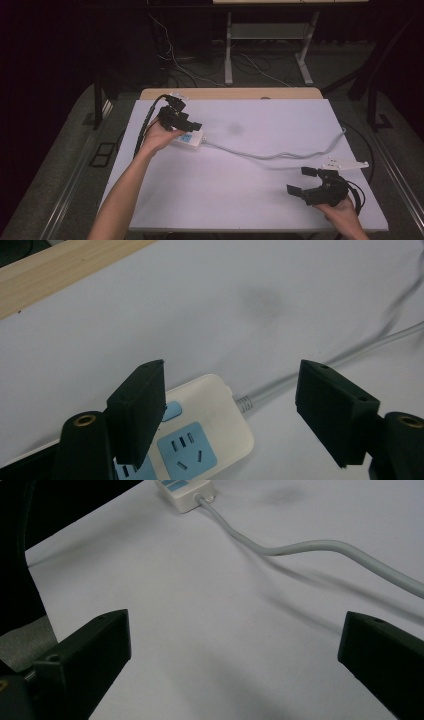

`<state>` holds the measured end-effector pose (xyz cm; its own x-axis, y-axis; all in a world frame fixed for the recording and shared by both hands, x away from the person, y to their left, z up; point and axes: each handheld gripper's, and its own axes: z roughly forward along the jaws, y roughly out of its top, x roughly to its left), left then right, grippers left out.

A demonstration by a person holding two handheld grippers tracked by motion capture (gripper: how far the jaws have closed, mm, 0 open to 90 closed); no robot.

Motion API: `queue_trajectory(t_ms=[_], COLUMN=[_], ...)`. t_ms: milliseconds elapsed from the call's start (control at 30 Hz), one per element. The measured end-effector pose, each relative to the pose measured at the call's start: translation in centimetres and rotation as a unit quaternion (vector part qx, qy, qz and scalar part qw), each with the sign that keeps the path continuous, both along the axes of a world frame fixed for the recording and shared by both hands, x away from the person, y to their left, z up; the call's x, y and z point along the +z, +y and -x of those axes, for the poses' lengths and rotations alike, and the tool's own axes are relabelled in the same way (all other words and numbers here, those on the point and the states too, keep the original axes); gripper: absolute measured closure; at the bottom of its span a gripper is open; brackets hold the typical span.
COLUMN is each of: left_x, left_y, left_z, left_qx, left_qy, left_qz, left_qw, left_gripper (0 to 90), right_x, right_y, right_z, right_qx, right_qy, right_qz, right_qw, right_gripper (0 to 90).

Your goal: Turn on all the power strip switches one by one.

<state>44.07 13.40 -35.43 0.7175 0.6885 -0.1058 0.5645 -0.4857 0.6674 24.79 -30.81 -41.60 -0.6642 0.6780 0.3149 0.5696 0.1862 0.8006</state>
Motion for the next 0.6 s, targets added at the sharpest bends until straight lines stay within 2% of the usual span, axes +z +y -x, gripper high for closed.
queue_trajectory(t_ms=[133,200,233,333,600], left_x=[-0.4,-0.6,-0.8,-1.2,-1.8], left_y=[-0.3,-0.4,-0.4,-0.3,0.3], left_z=[-0.3,-0.5,-0.6,-1.0,-1.6], left_qx=[0.009,0.010,0.015,0.016,0.030], left_qy=[0.000,0.000,0.002,0.006,0.016], left_qz=[0.006,-0.001,-0.004,-0.009,0.002], left_qw=[0.9999,1.0000,0.9999,0.9998,0.9994], left_gripper=[32.0,35.2,40.5,43.1,57.7], right_x=[0.0,-0.1,-0.1,0.0,-0.2], right_y=[0.2,0.3,0.2,0.2,0.3], right_z=[0.0,0.0,0.0,0.0,0.0], right_qx=[0.007,0.007,0.008,0.008,0.011], right_qy=[0.001,0.002,0.002,0.002,0.002], right_qz=[0.004,0.003,0.003,0.003,0.006], right_qw=[1.0000,1.0000,1.0000,1.0000,0.9999], right_gripper=[0.5,0.5,0.5,0.5,0.5])
